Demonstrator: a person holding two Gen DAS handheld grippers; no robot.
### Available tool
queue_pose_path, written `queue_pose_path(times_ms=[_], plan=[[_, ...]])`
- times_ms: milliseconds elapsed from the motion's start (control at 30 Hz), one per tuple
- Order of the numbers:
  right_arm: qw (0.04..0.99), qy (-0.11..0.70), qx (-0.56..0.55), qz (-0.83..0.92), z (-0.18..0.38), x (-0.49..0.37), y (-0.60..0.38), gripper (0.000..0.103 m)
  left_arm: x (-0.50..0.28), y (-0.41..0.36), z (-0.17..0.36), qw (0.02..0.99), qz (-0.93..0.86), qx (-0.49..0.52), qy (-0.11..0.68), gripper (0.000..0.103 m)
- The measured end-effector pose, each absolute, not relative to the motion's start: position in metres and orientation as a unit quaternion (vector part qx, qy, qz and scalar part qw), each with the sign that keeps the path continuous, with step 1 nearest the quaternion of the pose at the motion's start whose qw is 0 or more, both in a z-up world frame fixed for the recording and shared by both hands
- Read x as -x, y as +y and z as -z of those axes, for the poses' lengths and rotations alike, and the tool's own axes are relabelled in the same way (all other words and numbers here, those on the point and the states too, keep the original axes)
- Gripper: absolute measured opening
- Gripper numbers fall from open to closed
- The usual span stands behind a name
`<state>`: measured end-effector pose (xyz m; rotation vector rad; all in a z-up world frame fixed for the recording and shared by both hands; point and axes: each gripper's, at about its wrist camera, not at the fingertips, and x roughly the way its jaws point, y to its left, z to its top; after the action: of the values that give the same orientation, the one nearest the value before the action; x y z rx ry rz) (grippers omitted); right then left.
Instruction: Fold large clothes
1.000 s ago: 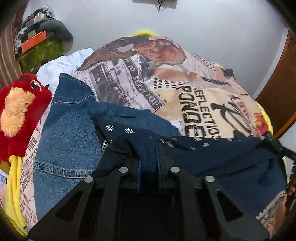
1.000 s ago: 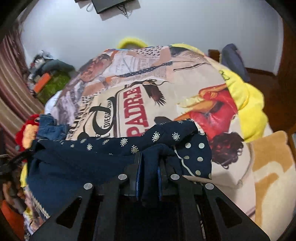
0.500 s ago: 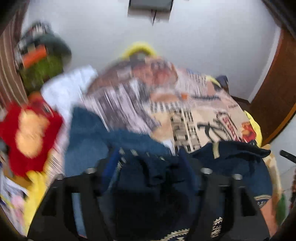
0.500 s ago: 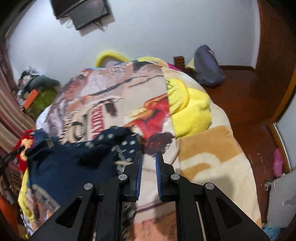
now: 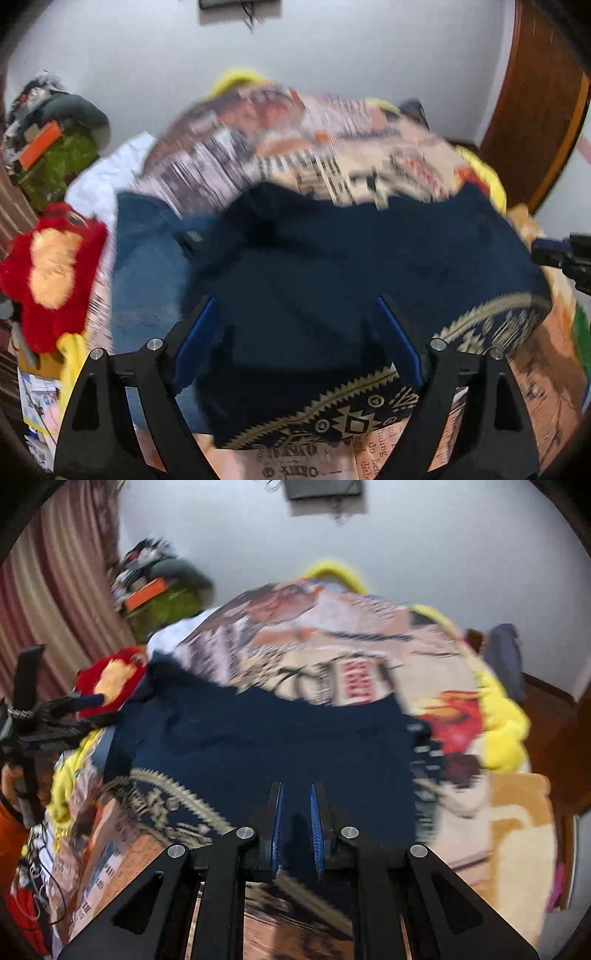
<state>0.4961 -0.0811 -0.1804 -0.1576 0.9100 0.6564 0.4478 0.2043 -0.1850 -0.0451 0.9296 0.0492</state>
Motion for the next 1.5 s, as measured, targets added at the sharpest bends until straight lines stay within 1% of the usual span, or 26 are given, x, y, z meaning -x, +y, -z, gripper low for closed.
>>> queue_pose_path(times_ms=[100, 167, 300, 433, 533, 633, 700, 767, 900, 1000, 1200, 1333, 1400, 1467, 1500], plan=[[0.829, 0.446, 0.086, -0.327, 0.203, -0.497, -0.05, 0.009, -0.46, 0.2, 0.209, 0.883, -0.018, 0.021, 0.468, 0.085], [0.828, 0.447, 0.095, -0.325, 0.216, -0.5, -0.035, 0.009, -0.472, 0.205, 0.215, 0.886, -0.03, 0.017, 0.463, 0.085], [0.84, 0.436, 0.103, -0.305, 0.229, -0.518, -0.026, 0.009, -0.501, 0.234, 0.208, 0.891, -0.072, 0.023, 0.447, 0.085], [0.846, 0.442, 0.066, -0.29, 0.232, -0.545, -0.035, 0.009, -0.521, 0.271, 0.203, 0.888, -0.13, 0.031, 0.44, 0.085], [0.855, 0.451, 0.05, -0.253, 0.232, -0.564, -0.045, 0.009, -0.527, 0.298, 0.2, 0.882, -0.177, 0.039, 0.435, 0.085], [0.853, 0.458, 0.013, -0.251, 0.226, -0.572, -0.056, 0.009, -0.517, 0.308, 0.192, 0.886, -0.176, 0.056, 0.426, 0.085], [0.852, 0.45, 0.007, -0.266, 0.216, -0.565, -0.058, 0.009, -0.507, 0.302, 0.185, 0.892, -0.162, 0.05, 0.419, 0.085], [0.855, 0.435, 0.028, -0.281, 0.204, -0.55, -0.053, 0.009, -0.494, 0.288, 0.178, 0.898, -0.142, 0.038, 0.415, 0.085], [0.854, 0.409, 0.062, -0.317, 0.185, -0.513, -0.038, 0.009, -0.47, 0.244, 0.168, 0.908, -0.085, 0.01, 0.41, 0.085], [0.846, 0.402, 0.078, -0.34, 0.183, -0.488, -0.026, 0.009, -0.453, 0.208, 0.166, 0.913, -0.034, -0.002, 0.407, 0.085], [0.843, 0.407, 0.163, -0.311, 0.225, -0.466, -0.005, 0.009, -0.443, 0.159, 0.185, 0.905, 0.01, 0.001, 0.424, 0.086], [0.845, 0.414, 0.168, -0.296, 0.233, -0.464, -0.012, 0.009, -0.444, 0.145, 0.209, 0.898, -0.009, -0.025, 0.439, 0.086], [0.847, 0.416, 0.185, -0.276, 0.237, -0.466, -0.016, 0.009, -0.445, 0.144, 0.218, 0.895, -0.015, -0.037, 0.443, 0.088], [0.846, 0.413, 0.19, -0.279, 0.241, -0.466, -0.021, 0.009, -0.445, 0.145, 0.225, 0.894, -0.022, -0.046, 0.445, 0.092], [0.846, 0.41, 0.193, -0.281, 0.243, -0.464, -0.025, 0.009, -0.444, 0.146, 0.228, 0.893, -0.023, -0.047, 0.447, 0.093]])
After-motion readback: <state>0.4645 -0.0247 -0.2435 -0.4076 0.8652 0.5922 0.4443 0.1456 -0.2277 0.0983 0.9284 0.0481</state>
